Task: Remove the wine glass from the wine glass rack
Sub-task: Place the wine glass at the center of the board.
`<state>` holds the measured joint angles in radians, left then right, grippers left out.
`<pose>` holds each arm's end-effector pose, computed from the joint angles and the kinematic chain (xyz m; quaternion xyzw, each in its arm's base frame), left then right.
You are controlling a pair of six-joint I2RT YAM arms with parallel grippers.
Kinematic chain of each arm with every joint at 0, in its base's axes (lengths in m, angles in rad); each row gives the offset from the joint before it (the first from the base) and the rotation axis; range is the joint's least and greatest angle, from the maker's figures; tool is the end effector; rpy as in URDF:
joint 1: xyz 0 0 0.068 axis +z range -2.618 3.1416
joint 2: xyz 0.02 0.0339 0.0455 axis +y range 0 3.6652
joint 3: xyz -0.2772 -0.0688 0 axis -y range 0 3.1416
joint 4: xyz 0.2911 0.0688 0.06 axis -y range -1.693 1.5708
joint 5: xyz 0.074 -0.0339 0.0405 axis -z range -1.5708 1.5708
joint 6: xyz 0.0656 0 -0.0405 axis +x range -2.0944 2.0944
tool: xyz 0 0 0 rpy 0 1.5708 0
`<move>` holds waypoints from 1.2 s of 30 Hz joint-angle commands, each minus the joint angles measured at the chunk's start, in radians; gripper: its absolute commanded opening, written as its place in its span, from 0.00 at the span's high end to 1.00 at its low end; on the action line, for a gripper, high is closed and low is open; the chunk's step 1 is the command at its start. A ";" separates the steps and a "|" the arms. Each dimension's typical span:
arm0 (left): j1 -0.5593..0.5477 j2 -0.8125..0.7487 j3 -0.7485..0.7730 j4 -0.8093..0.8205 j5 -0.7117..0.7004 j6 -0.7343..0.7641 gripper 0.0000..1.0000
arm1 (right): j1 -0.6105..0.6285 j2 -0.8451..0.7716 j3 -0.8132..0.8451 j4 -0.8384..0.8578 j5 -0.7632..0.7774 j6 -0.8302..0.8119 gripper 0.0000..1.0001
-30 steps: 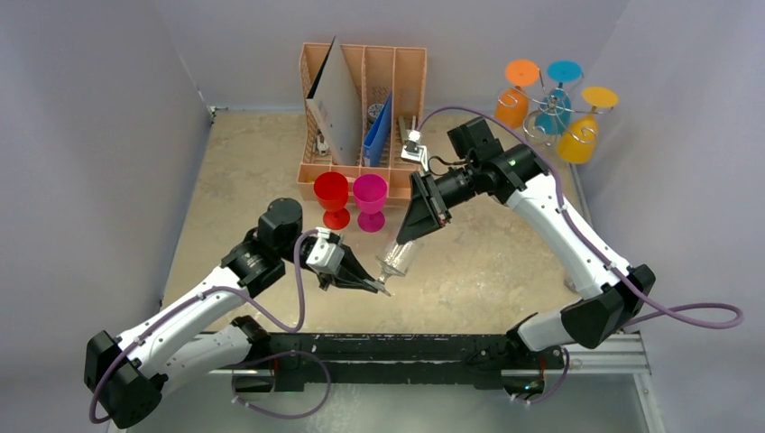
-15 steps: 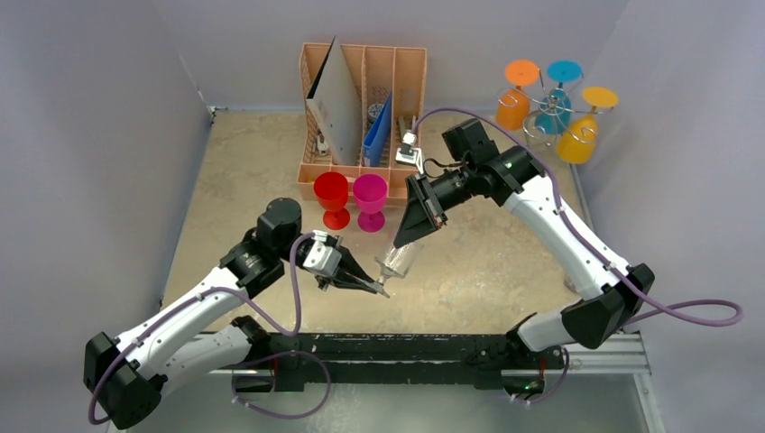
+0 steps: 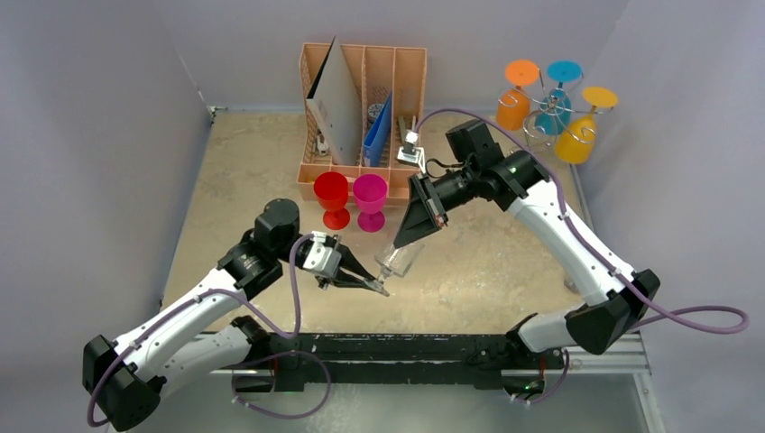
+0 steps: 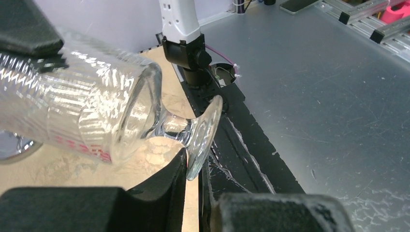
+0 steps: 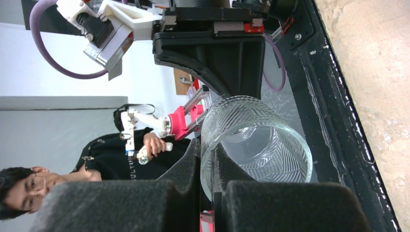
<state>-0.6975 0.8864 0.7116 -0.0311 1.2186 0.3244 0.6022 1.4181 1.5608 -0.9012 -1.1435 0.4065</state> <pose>0.1417 -0.1991 0.3170 0.6260 0.3786 -0.5323 0.4259 0.2389 0.2366 0.4187 -0.2882 0.7480 0.5957 0.0507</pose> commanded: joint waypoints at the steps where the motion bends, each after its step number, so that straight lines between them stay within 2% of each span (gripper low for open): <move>1: 0.003 -0.012 0.028 0.038 -0.105 -0.038 0.87 | 0.027 -0.067 -0.035 0.122 -0.025 0.068 1.00; 9: 0.003 -0.045 0.035 -0.020 -0.130 -0.053 0.65 | 0.027 -0.085 -0.060 0.129 0.026 0.070 1.00; 11: 0.003 -0.047 0.039 -0.041 -0.136 -0.050 0.56 | 0.028 -0.087 -0.062 0.120 0.043 0.060 1.00; 14: 0.003 -0.046 0.047 -0.082 -0.138 -0.036 0.36 | 0.028 -0.092 -0.065 0.106 0.077 0.046 1.00; 17: 0.003 -0.050 0.056 -0.127 -0.148 -0.022 0.26 | 0.028 -0.102 -0.071 0.106 0.094 0.037 1.00; 22: 0.003 -0.074 0.084 -0.225 -0.208 -0.003 0.20 | 0.028 -0.130 -0.076 0.068 0.232 -0.001 1.00; 25: 0.004 -0.100 0.097 -0.275 -0.327 -0.028 0.18 | 0.028 -0.145 -0.090 0.039 0.356 -0.031 1.00; 28: 0.004 -0.133 0.100 -0.291 -0.521 -0.086 0.17 | 0.029 -0.156 -0.108 0.030 0.472 -0.038 1.00; 31: 0.004 -0.153 0.108 -0.319 -0.677 -0.096 0.15 | 0.046 -0.169 -0.111 0.013 0.691 -0.047 1.00; 36: 0.004 -0.163 0.128 -0.340 -1.081 -0.236 0.00 | 0.129 -0.164 -0.094 -0.010 1.039 -0.084 1.00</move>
<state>-0.6960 0.7303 0.7876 -0.3412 0.5266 0.2161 0.6743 1.2747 1.4475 -0.9001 -0.4240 0.3637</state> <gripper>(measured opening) 0.963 0.045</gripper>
